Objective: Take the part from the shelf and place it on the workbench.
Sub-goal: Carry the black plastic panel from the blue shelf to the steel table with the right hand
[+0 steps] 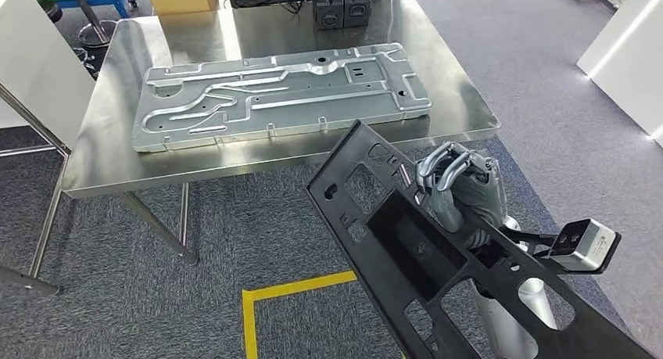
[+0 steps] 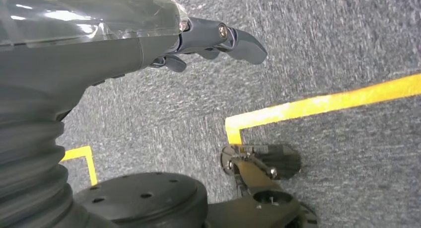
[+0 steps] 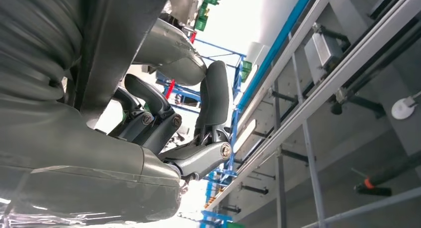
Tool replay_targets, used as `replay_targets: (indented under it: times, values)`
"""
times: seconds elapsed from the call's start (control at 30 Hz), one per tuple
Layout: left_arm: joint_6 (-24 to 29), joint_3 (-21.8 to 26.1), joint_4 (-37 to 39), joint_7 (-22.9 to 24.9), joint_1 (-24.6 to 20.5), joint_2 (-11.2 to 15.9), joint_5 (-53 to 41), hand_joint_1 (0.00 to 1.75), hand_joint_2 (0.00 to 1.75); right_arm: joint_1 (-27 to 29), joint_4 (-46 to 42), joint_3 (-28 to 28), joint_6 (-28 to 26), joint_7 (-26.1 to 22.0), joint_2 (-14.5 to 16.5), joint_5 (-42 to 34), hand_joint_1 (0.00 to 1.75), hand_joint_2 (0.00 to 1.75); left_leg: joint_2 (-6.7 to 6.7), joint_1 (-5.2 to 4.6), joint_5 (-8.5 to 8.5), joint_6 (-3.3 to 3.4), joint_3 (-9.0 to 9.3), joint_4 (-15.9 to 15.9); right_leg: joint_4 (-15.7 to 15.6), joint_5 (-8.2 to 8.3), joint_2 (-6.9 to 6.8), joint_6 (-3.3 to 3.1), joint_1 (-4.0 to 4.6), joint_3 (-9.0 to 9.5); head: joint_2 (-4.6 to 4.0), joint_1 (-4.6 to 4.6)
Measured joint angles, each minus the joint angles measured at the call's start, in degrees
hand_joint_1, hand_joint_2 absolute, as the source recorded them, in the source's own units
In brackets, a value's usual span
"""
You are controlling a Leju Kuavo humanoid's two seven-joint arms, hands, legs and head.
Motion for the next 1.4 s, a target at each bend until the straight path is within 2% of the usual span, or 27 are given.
replay_targets:
  times: [0.07,0.1,0.17,0.2,0.23,0.27,0.33,0.37,0.4,0.5,0.53,0.6,0.67,0.7,0.73,0.77,0.87,0.9,0.93,1.07,1.1,1.17,1.23,1.27,1.3,1.37,1.4]
  values:
    - [0.01,-0.01,0.0,-0.02,-0.02,0.0,-0.01,0.0,1.75,-0.22,0.1,0.0,0.01,-0.01,0.02,-0.02,1.75,1.75,0.11,0.03,-1.26,-0.44,-0.86,2.71,-0.6,-0.41,-0.07,-0.82,-0.23,1.17,0.0,0.0]
    - [0.0,-0.01,0.0,-0.03,0.01,0.0,-0.02,0.0,1.75,-0.33,0.14,0.0,0.02,-0.02,0.03,-0.03,1.75,1.75,0.15,0.08,-2.42,-0.52,-2.56,5.99,-0.8,-0.73,-0.15,-1.14,-0.26,1.84,0.0,0.0]
    - [-0.01,0.0,0.0,-0.04,0.12,0.0,-0.01,0.0,1.75,-0.43,0.35,0.0,0.02,-0.02,0.08,-0.04,1.75,1.75,0.18,0.1,-4.77,-0.6,-7.79,14.27,-0.85,-1.71,-0.25,-1.51,-0.05,2.97,0.0,0.0]
    - [-0.02,0.01,0.0,-0.07,0.19,0.0,0.01,0.0,1.75,-0.39,0.47,0.0,0.03,-0.02,0.11,-0.04,1.75,1.75,0.18,0.09,-4.82,-0.61,-10.1,17.07,-0.85,-2.29,-0.24,-1.56,0.07,3.62,0.0,-0.01]
    - [-0.04,0.01,0.0,-0.1,0.22,0.0,0.03,0.0,1.75,-0.36,0.59,0.0,0.03,0.02,0.15,-0.03,1.75,1.75,0.18,0.09,-3.6,-0.57,-11.45,17.69,-0.84,-2.92,-0.23,-1.57,0.16,4.41,0.0,-0.01]
    - [-0.07,0.02,0.0,-0.1,0.24,0.0,0.04,0.0,1.75,-0.33,0.67,0.0,0.04,0.05,0.18,-0.04,1.75,1.75,0.18,0.08,-1.17,-0.44,-11.59,15.9,-0.84,-3.61,-0.21,-1.53,0.24,5.33,0.0,-0.01]
    - [-0.17,0.02,0.0,-0.05,0.45,0.03,0.08,0.0,1.75,-0.34,0.81,0.01,0.04,0.1,0.21,-0.04,1.75,1.75,0.21,-0.03,4.64,0.14,-9.59,8.54,-0.88,-5.16,-0.18,-1.32,0.34,7.23,0.0,0.01]
    - [-0.23,0.02,0.0,-0.01,0.64,0.05,0.1,0.0,1.75,-0.38,0.92,0.01,0.03,0.11,0.22,-0.05,1.75,1.75,0.23,-0.2,6.23,0.45,-8.38,5.29,-0.83,-5.84,-0.08,-1.06,0.41,7.8,0.0,0.01]
    - [-0.3,0.02,0.0,0.02,0.8,0.07,0.13,0.0,1.75,-0.4,1.02,0.02,0.02,0.16,0.26,-0.07,1.75,1.75,0.25,-0.45,6.66,0.75,-7.54,3.2,-0.84,-6.33,-0.02,-0.76,0.35,8.06,0.0,0.01]
    - [-0.44,0.02,0.0,0.02,0.98,0.1,0.16,0.0,1.75,-0.4,1.15,0.04,-0.04,0.5,0.36,-0.09,1.75,1.75,0.15,-0.81,5.26,1.57,-6.22,1.08,0.04,-6.16,0.06,0.24,0.02,7.84,0.0,0.0]
    - [-0.46,0.03,0.0,0.01,1.03,0.11,0.14,0.0,1.75,-0.38,1.14,0.05,-0.06,0.64,0.36,-0.09,1.75,1.75,0.09,-0.65,5.03,1.88,-5.53,0.54,1.49,-5.67,0.1,0.5,-0.02,7.26,0.0,0.01]
    - [-0.55,0.03,0.0,-0.02,1.04,0.12,0.06,0.0,1.75,-0.33,1.12,0.07,-0.1,0.82,0.36,-0.15,1.75,1.75,-0.01,-0.26,4.48,2.27,-3.89,-0.35,7.15,-5.69,0.2,0.9,-0.14,3.91,0.0,0.02]
    - [-0.69,0.02,0.0,-0.05,1.01,0.07,-0.14,0.0,1.75,0.01,1.14,0.09,-0.19,0.85,0.37,-0.19,1.75,1.75,-0.07,-0.21,3.61,2.4,-2.68,-0.61,13.88,-8.2,0.24,1.37,-0.37,-1.3,0.0,0.02]
    - [-0.74,0.02,0.0,-0.07,1.05,0.02,-0.26,0.0,1.75,0.3,1.14,0.09,-0.22,0.85,0.37,-0.2,1.75,1.75,-0.11,-0.19,3.13,2.36,-2.08,-0.61,15.9,-9.51,0.23,1.59,-0.51,-3.53,0.0,0.02]
    - [-0.79,0.01,0.0,-0.08,1.11,-0.02,-0.37,0.0,1.75,0.57,1.14,0.09,-0.25,0.85,0.37,-0.2,1.75,1.75,-0.17,-0.18,2.6,2.3,-1.37,-0.6,16.32,-9.86,0.22,1.77,-0.64,-5.03,0.0,0.02]
    - [-0.81,0.0,0.0,-0.14,1.16,-0.06,-0.45,0.0,1.75,0.75,1.13,0.09,-0.27,0.85,0.36,-0.21,1.75,1.75,-0.22,-0.16,2.06,2.21,-0.59,-0.6,14.87,-8.72,0.22,1.9,-0.75,-5.58,0.0,0.02]
    - [-0.93,-0.01,0.0,-0.62,1.12,-0.16,-0.43,0.0,1.75,0.83,1.15,0.09,-0.26,0.85,0.22,-0.2,1.75,1.75,-0.4,-0.15,0.39,1.6,1.44,-0.5,4.17,0.08,0.21,1.64,-0.79,-3.72,0.0,0.03]
    - [-0.97,-0.01,0.0,-0.82,1.04,-0.19,-0.42,0.0,1.75,0.72,1.18,0.09,-0.27,0.92,0.12,-0.08,1.75,1.75,-0.48,-0.19,-0.09,1.25,1.7,-0.44,1.82,1.94,0.23,1.25,-0.65,-3.24,0.0,0.03]
    - [-0.99,-0.01,0.0,-1.0,0.96,-0.2,-0.41,0.0,1.75,0.46,1.25,0.09,-0.27,1.11,0.0,0.12,1.75,1.75,-0.54,-0.25,-0.4,0.86,1.84,-0.3,0.73,2.77,0.26,0.8,-0.5,-3.16,0.0,0.07]
    - [-1.02,-0.05,0.0,-1.45,0.66,-0.19,-0.54,0.0,1.75,-3.11,2.34,0.1,-0.51,3.12,-0.67,1.7,1.75,1.75,-0.37,-0.2,-1.75,-0.43,1.58,1.63,0.31,2.67,0.38,-0.93,-0.46,-2.44,0.0,0.09]
    - [-1.04,-0.07,0.0,-1.47,0.52,-0.19,-0.58,0.0,1.75,-4.65,3.05,0.11,-0.74,3.87,-0.84,2.39,1.75,1.75,-0.27,-0.13,-2.96,-0.59,0.41,4.09,0.18,2.57,0.37,-1.22,-0.47,-2.12,0.0,0.09]
    - [-1.13,-0.08,0.0,-1.5,0.22,-0.19,-0.67,0.0,1.75,-8.41,5.38,0.14,-1.12,5.45,-1.24,3.54,1.75,1.75,-0.11,-0.06,-6.18,-0.83,-3.81,11.58,0.17,2.31,0.35,-1.63,-0.28,-1.95,0.0,0.09]
    - [-1.2,-0.09,0.0,-1.5,0.09,-0.18,-0.69,0.0,1.75,-12.14,8.44,0.16,-1.21,6.58,-1.96,4.41,1.75,1.75,-0.07,-0.06,-7.49,-0.91,-7.49,16.55,0.25,2.09,0.35,-1.84,-0.02,-1.85,0.0,0.09]
    - [-1.24,-0.1,0.0,-1.49,0.1,-0.18,-0.68,0.0,1.75,-13.92,10.03,0.2,-1.2,6.81,-2.49,5.05,1.75,1.75,-0.06,-0.07,-6.46,-0.77,-7.92,16.01,0.32,1.98,0.35,-1.9,0.11,-1.76,0.0,0.1]
    - [-1.29,-0.1,0.0,-1.48,0.1,-0.18,-0.67,0.0,1.75,-15.67,11.58,0.25,-1.13,6.84,-3.07,5.78,1.75,1.75,-0.03,-0.1,-4.37,-0.52,-7.34,13.42,0.39,1.86,0.35,-1.91,0.24,-1.61,0.0,0.1]
    - [-1.48,-0.1,0.0,-1.43,0.08,-0.14,-0.59,0.0,1.75,-19.52,15.06,0.43,-0.74,6.06,-4.5,7.19,1.75,1.75,0.19,-0.37,0.32,0.35,-4.77,5.59,0.57,1.67,0.32,-1.79,0.47,-1.4,0.0,0.1]
    - [-1.57,-0.1,0.0,-1.4,0.03,-0.1,-0.54,0.0,1.75,-21.59,17.07,0.61,-0.48,5.4,-5.29,7.89,1.75,1.75,0.32,-0.55,1.39,0.68,-3.88,2.8,0.65,1.65,0.32,-1.62,0.53,-1.47,0.0,0.1]
